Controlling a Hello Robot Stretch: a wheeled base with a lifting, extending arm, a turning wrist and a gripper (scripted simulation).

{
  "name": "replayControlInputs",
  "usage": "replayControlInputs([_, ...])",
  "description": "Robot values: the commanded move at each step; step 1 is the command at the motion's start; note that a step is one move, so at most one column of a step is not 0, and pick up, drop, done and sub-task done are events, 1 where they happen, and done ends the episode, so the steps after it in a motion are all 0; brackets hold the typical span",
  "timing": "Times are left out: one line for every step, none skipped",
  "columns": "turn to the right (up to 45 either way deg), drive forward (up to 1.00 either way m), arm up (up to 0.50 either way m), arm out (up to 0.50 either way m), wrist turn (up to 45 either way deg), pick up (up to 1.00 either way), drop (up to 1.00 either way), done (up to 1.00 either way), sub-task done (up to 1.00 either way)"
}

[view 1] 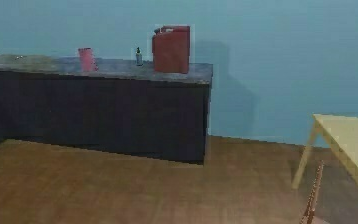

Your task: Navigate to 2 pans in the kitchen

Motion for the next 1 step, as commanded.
replayControlInputs([0.0,0.50,0.00,0.00,0.0,0.00,0.00,0.00,0.00])
